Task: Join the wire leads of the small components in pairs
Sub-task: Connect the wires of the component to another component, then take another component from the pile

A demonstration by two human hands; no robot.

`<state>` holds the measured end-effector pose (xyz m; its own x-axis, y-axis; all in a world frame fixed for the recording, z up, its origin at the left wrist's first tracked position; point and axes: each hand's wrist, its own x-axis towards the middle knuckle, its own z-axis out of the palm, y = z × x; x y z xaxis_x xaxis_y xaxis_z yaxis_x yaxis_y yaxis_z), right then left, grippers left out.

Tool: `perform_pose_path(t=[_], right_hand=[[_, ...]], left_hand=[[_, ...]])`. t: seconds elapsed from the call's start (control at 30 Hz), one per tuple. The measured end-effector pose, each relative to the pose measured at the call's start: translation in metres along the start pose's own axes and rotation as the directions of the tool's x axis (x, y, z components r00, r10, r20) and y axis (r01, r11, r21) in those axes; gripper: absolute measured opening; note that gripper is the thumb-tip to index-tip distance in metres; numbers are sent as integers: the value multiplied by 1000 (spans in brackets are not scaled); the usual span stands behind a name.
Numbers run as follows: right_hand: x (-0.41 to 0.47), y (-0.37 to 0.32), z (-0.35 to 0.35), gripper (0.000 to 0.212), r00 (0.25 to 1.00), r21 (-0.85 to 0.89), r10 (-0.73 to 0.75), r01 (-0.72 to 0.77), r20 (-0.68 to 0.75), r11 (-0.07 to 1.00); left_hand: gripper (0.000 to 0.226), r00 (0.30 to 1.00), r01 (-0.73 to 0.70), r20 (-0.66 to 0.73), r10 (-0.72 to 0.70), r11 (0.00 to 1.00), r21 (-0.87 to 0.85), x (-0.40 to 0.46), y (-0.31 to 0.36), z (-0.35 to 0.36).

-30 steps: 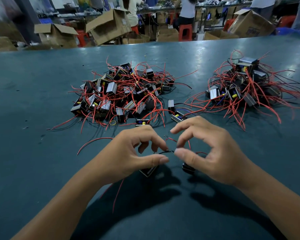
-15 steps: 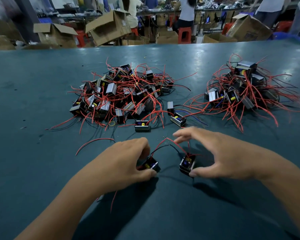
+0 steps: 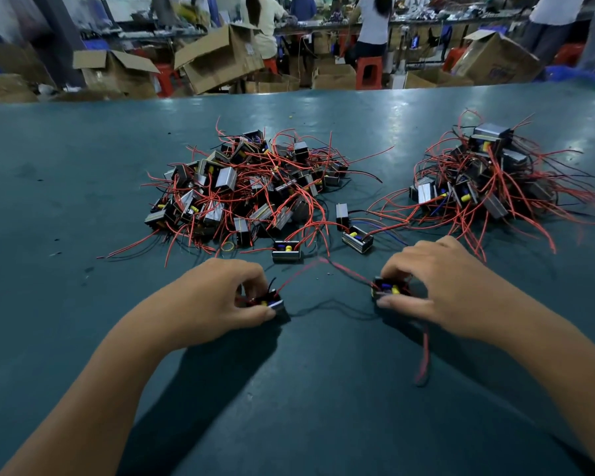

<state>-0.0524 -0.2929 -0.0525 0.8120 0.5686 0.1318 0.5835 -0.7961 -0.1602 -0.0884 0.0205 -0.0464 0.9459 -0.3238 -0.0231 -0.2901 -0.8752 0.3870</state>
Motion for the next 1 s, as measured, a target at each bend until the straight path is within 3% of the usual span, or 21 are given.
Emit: perform_pose_path(t=[0.07, 0.13, 0.2, 0.3, 0.43, 0.53, 0.63, 0.73, 0.8, 0.87, 1.0], right_hand=[[-2, -14, 1, 28, 986, 269, 85, -43, -146, 962], [-4, -33, 5, 23, 963, 484, 183, -66, -198, 872], [-6, -48, 11, 17, 952, 554, 229, -83, -201, 828], [-8, -58, 15, 11, 949, 593, 265, -115, -173, 797], [-9, -59, 14, 21, 955, 603, 256, -117, -149, 789], [-9, -62, 10, 47, 969, 624, 229, -120, -96, 772], [-9, -62, 5, 33, 978, 659, 183, -71, -102, 749], [-10, -64, 1, 46, 984, 609, 151, -62, -96, 790], [-11, -68, 4, 47, 976, 560, 187, -92, -114, 824], [-10, -70, 6, 39, 972, 514, 204, -117, -116, 850], [-9, -64, 5, 19, 972, 457, 210, -139, -108, 879]], left_hand=[[20, 995, -4, -94, -16, 979, -205, 2, 12, 5], [24, 993, -8, -111, -50, 883, -470, 4, 30, 14], [32, 994, -5, -87, -72, 742, -670, 5, 46, 25], [39, 989, 2, -79, -122, 554, -833, 7, 57, 37], [39, 985, 24, -62, -163, 482, -876, 9, 55, 38], [50, 984, 57, -12, -178, 380, -923, 9, 58, 41], [59, 988, 75, 26, -155, 317, -945, 9, 61, 43], [54, 986, 69, 27, -163, 258, -964, 10, 62, 44], [41, 990, 59, 23, -136, 270, -961, 11, 62, 45], [27, 995, 42, 16, -96, 279, -959, 11, 61, 45], [24, 1000, 4, 4, 1, 270, -963, 11, 59, 48]])
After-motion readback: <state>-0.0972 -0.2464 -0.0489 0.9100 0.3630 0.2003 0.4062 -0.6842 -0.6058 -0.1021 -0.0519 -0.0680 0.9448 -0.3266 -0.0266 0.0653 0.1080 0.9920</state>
